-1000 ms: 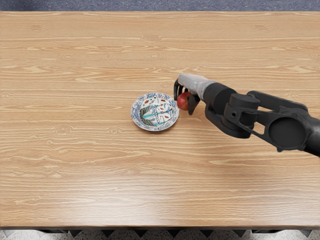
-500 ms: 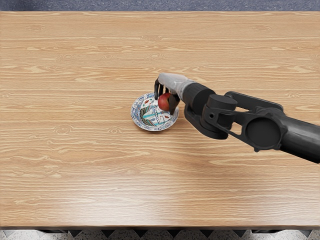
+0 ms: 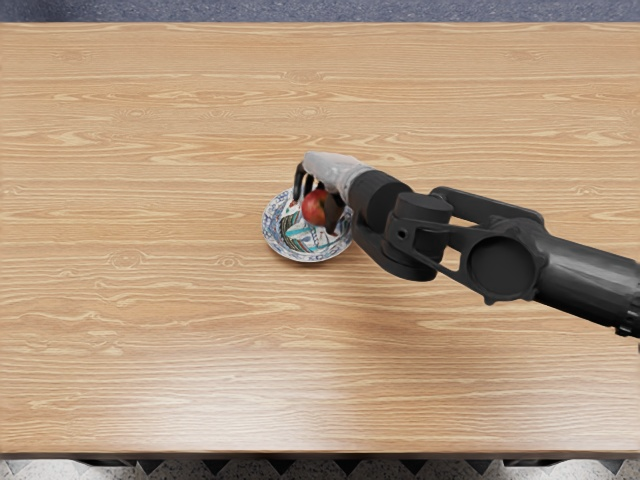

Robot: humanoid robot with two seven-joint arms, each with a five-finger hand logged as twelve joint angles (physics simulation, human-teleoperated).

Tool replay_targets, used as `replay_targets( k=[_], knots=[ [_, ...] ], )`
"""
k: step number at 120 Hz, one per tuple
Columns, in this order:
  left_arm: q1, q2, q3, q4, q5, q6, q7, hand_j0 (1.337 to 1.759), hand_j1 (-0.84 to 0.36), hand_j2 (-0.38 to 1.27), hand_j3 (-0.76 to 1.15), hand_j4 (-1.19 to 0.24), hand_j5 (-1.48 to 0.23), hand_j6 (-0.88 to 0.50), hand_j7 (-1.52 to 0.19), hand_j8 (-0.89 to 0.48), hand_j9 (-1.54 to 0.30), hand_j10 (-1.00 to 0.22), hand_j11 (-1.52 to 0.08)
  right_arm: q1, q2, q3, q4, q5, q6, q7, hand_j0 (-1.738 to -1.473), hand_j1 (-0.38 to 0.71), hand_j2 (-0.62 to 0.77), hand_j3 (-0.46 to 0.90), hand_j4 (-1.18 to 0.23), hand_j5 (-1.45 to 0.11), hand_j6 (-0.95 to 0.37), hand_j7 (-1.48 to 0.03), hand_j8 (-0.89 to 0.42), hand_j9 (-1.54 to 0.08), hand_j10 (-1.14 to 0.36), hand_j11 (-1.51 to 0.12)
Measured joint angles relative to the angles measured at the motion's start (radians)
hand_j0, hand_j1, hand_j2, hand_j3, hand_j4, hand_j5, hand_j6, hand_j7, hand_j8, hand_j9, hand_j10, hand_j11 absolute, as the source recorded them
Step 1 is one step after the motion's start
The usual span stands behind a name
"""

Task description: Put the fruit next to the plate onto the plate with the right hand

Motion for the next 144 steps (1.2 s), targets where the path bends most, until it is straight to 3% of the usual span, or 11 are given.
replay_targets(
  k=[25,59,91,111,144],
  knots=[
    [0.0,0.0,0.0,0.0,0.0,0.0,0.0,1.658,0.35,0.0,0.0,0.0,0.0,0.0,0.0,0.0,0.0,0.0,0.0,-0.002,0.002,0.003,0.002,0.001,-0.004,0.0,-1.657,0.07,0.05,0.0,-0.39,-0.54,-0.36,-0.52,-0.33,-0.54,-0.4,-0.54],
    [0.0,0.0,0.0,0.0,0.0,0.0,0.0,1.658,0.35,0.0,0.0,0.0,0.0,0.0,0.0,0.0,0.0,0.0,0.0,-0.001,-0.027,0.039,0.019,0.078,0.025,0.0,-1.658,-0.05,-0.02,0.0,-0.27,-0.35,-0.26,-0.35,-0.25,-0.35,-0.27,-0.35],
    [0.0,0.0,0.0,0.0,0.0,0.0,0.0,1.658,0.35,0.0,0.0,0.0,0.0,0.0,0.0,0.0,0.0,0.0,0.0,-0.013,-0.276,0.227,0.17,0.408,0.309,0.0,-1.658,-0.23,-0.01,0.0,-0.1,-0.14,-0.1,-0.13,-0.1,-0.14,-0.1,-0.14],
    [0.0,0.0,0.0,0.0,0.0,0.0,0.0,1.658,0.35,0.0,0.0,0.0,0.0,0.0,0.0,0.0,0.0,0.0,0.0,-0.02,-0.477,0.311,0.184,0.665,0.568,0.0,-1.658,-0.3,0.0,0.0,-0.05,-0.06,-0.05,-0.06,-0.05,-0.06,-0.05,-0.06],
    [0.0,0.0,0.0,0.0,0.0,0.0,0.0,1.658,0.35,0.0,0.0,0.0,0.0,0.0,0.0,0.0,0.0,0.0,0.0,-0.033,-0.691,0.332,0.168,0.934,0.642,0.0,-1.658,-0.34,0.0,0.0,-0.01,-0.02,-0.01,-0.02,-0.01,-0.02,-0.01,-0.02]
  ],
)
